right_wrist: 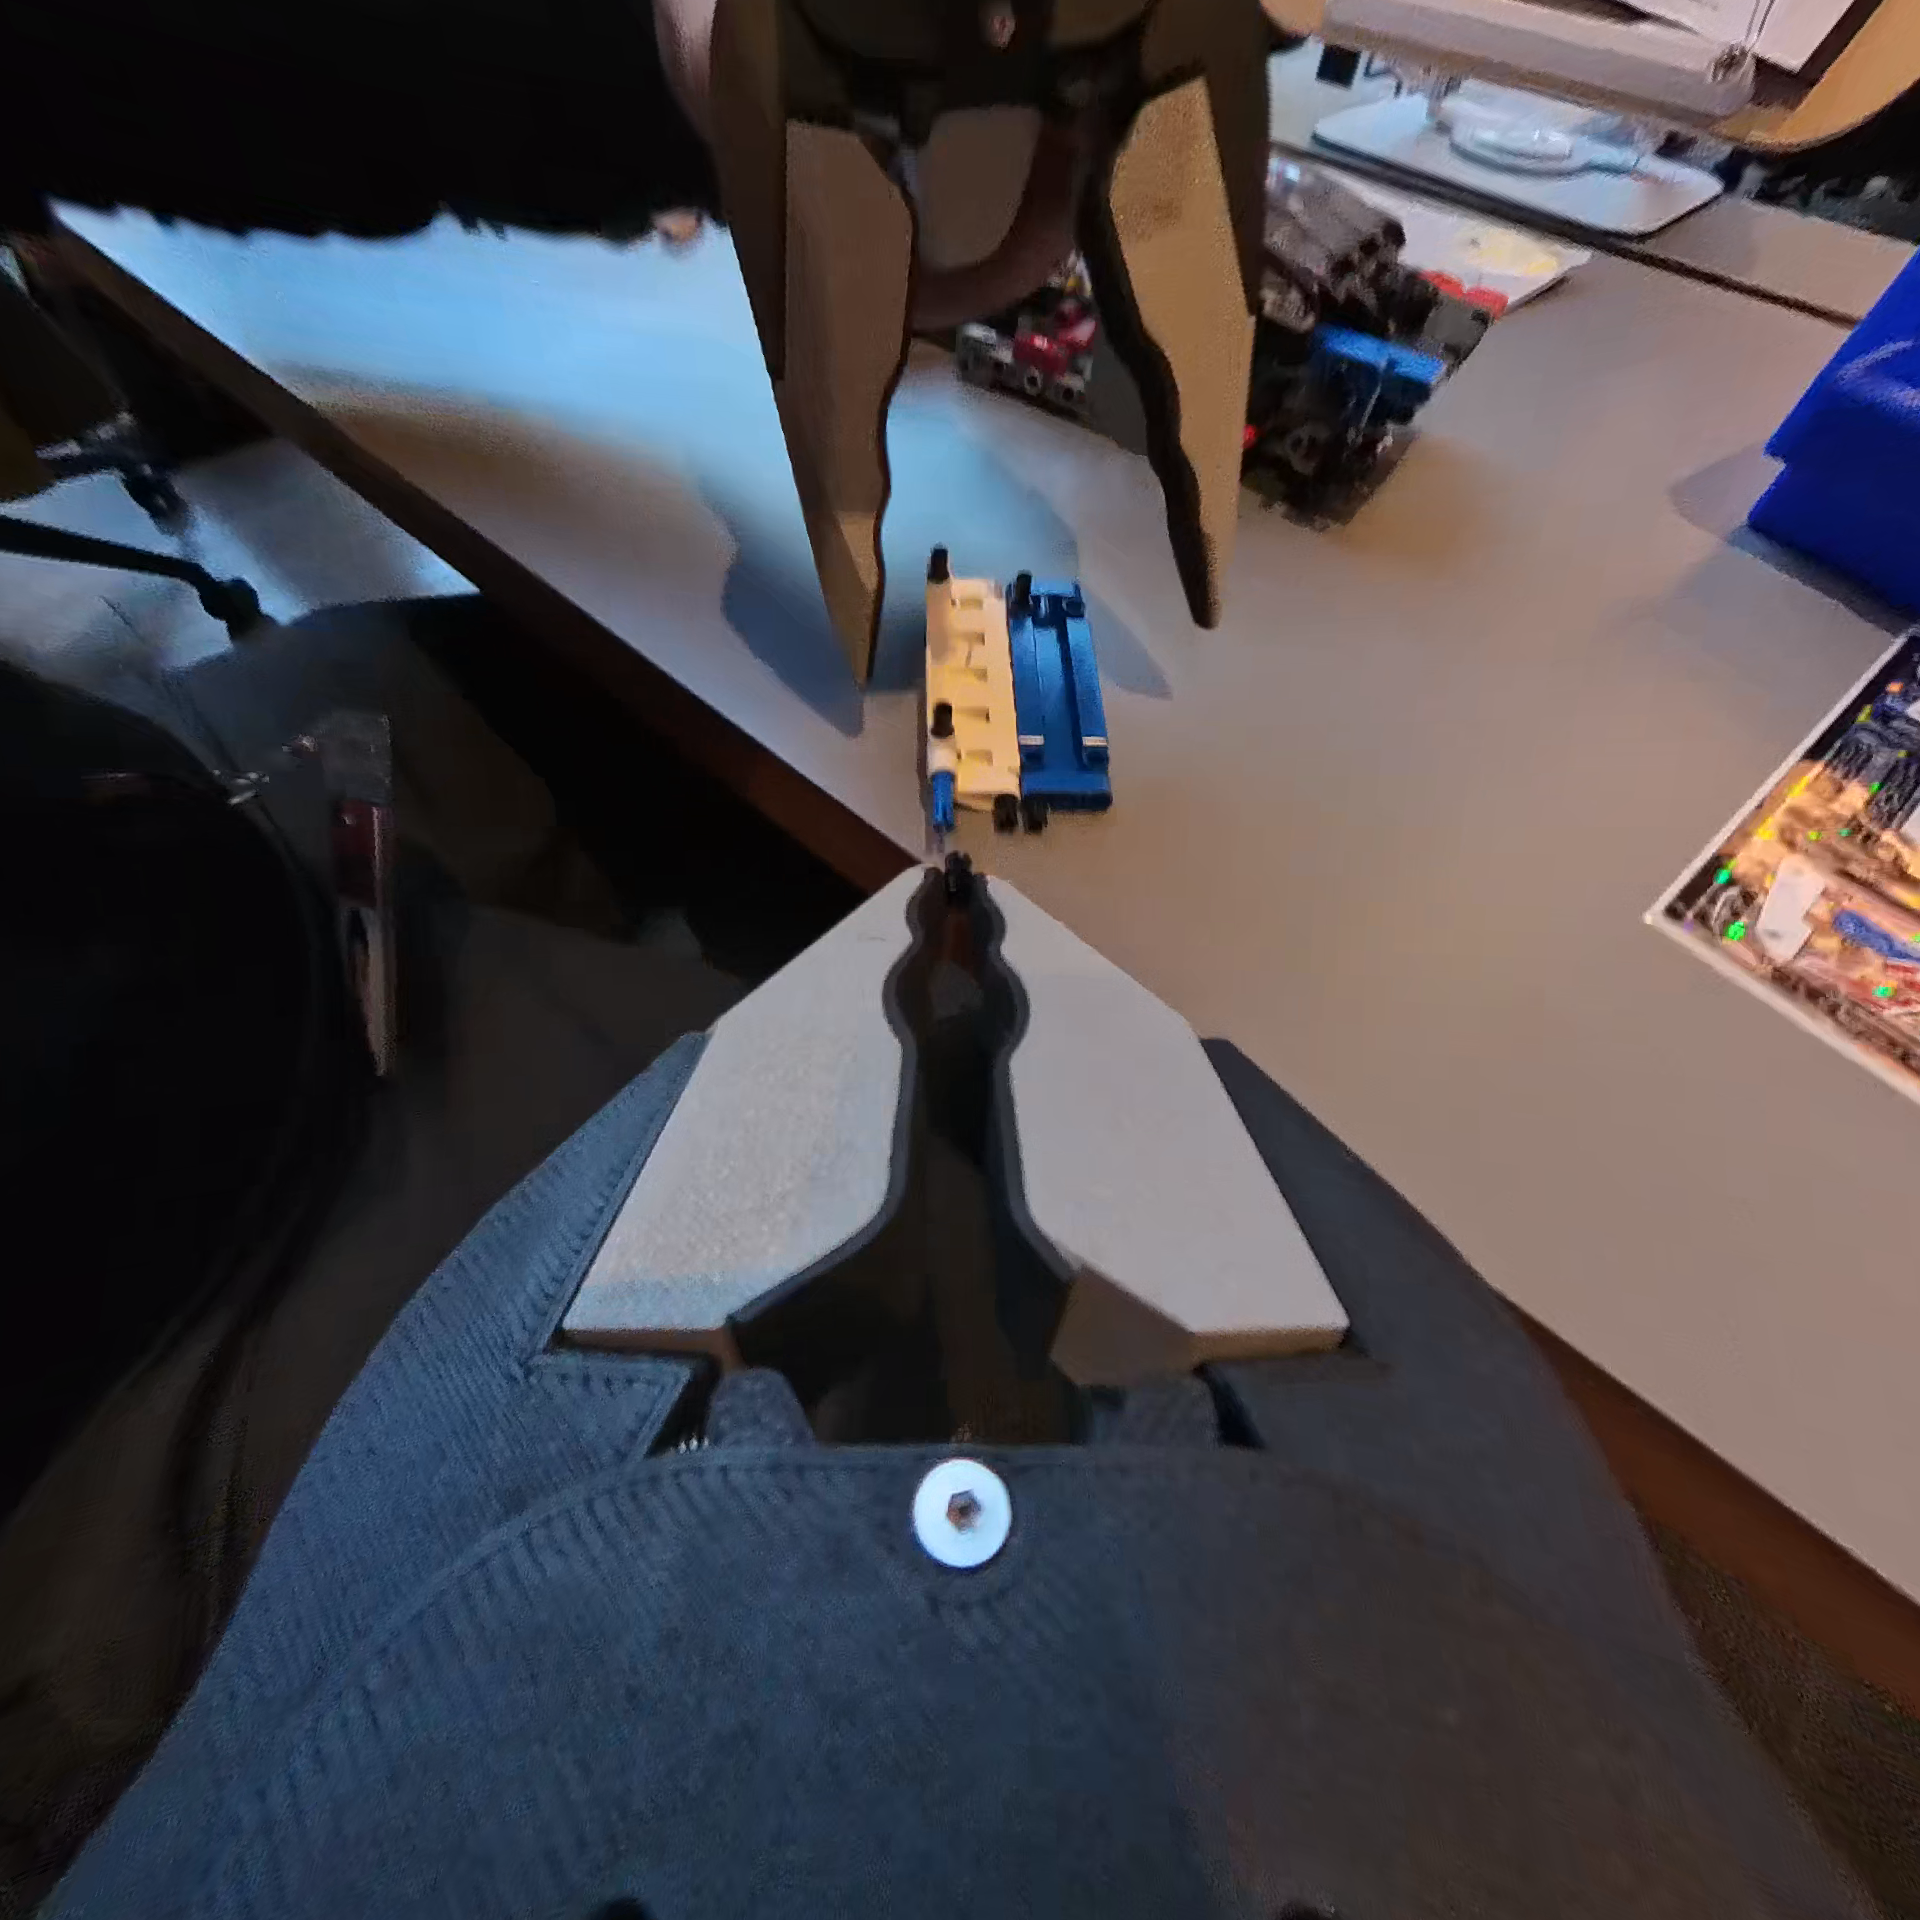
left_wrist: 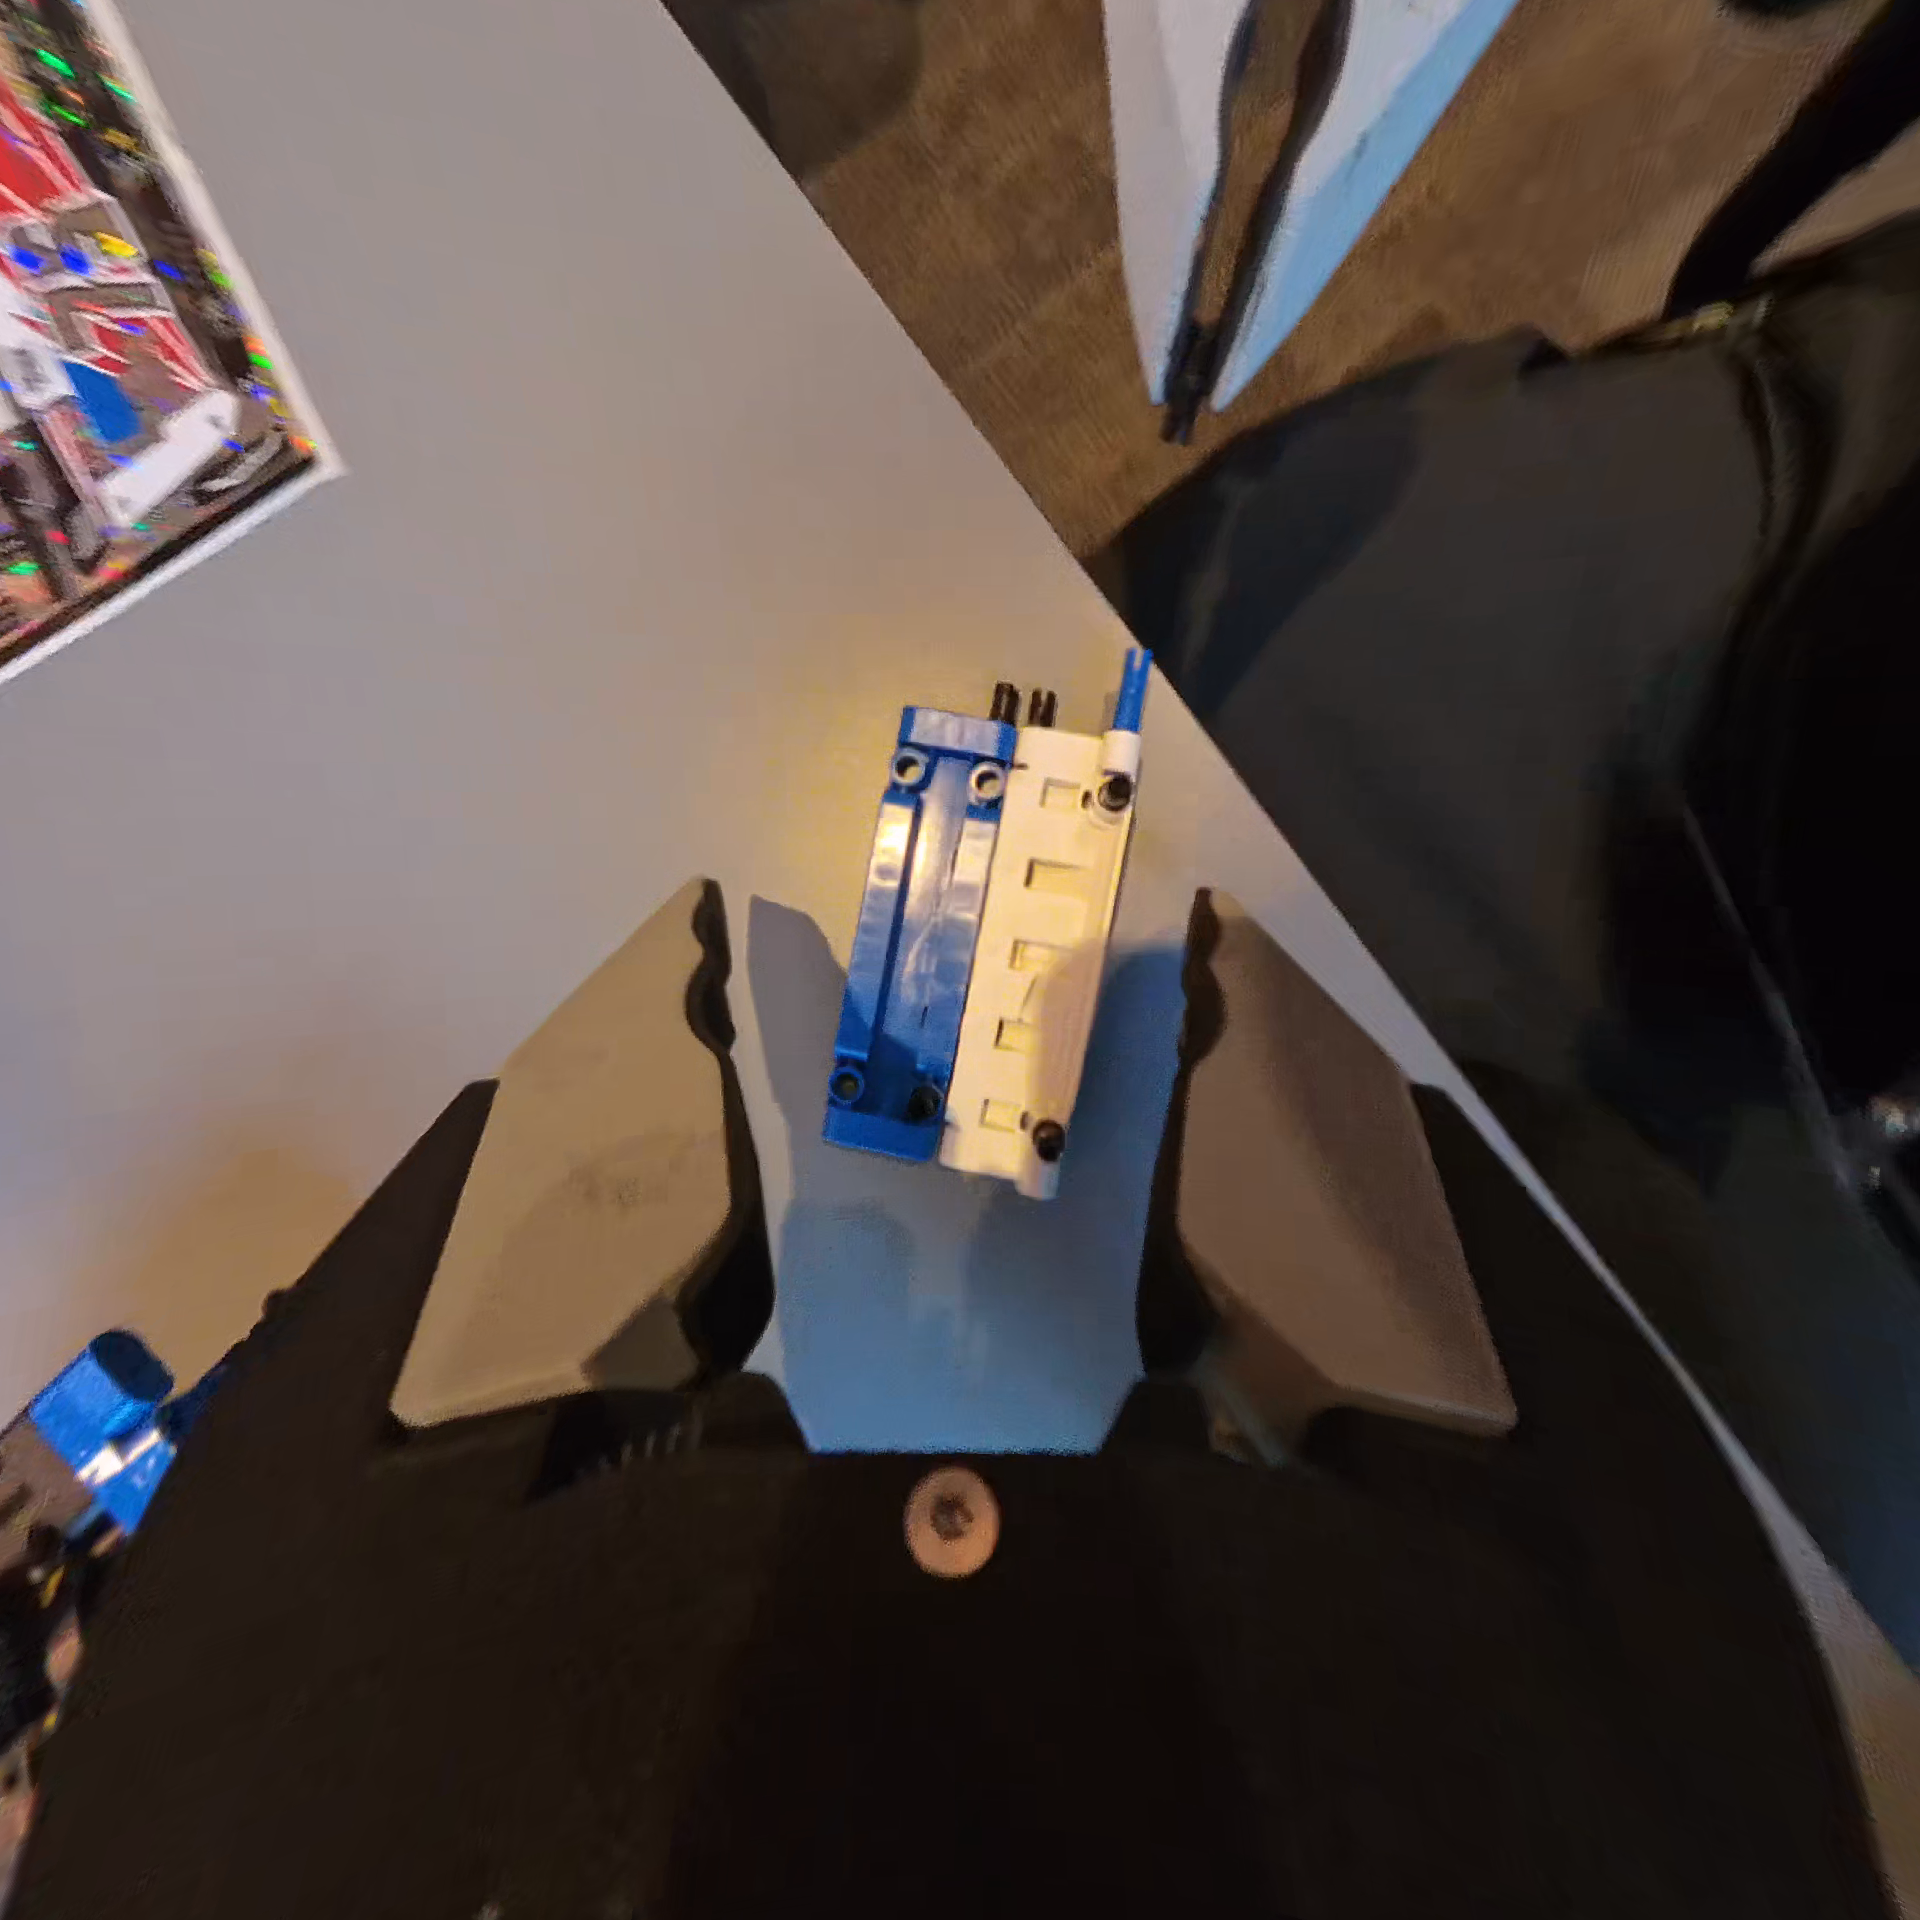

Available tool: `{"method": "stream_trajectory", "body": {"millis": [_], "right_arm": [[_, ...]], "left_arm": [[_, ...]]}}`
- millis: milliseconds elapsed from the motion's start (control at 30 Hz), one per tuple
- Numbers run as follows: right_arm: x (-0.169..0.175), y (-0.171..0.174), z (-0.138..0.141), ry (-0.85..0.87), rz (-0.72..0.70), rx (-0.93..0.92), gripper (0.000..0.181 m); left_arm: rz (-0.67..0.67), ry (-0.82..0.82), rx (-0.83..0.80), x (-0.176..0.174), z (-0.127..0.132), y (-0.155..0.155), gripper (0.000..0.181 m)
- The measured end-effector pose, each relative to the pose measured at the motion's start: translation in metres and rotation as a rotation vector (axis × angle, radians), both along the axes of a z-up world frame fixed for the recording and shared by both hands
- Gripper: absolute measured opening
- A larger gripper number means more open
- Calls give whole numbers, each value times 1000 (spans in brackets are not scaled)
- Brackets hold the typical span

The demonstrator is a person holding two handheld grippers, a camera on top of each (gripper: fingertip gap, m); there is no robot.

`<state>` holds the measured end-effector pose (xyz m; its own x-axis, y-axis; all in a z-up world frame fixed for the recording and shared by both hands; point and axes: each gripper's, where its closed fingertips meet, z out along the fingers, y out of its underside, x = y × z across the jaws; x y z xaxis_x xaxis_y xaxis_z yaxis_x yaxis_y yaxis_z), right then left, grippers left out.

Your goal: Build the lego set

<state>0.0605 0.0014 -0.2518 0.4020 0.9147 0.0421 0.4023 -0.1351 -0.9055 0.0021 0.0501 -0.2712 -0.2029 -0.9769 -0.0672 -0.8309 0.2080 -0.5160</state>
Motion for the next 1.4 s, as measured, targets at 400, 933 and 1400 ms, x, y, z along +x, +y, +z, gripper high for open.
{"method": "stream_trajectory", "body": {"millis": [400,933,1400], "right_arm": [[9,2,-13,44,-13,101,3],[28,9,-25,125,-132,326,2],[33,14,-24,417,-182,-54,2]], "left_arm": [[-204,22,-80,30,-12,-19,48],[-354,-79,-166,57,-11,-22,49],[-315,-5,-77,61,-13,-22,49]]}}
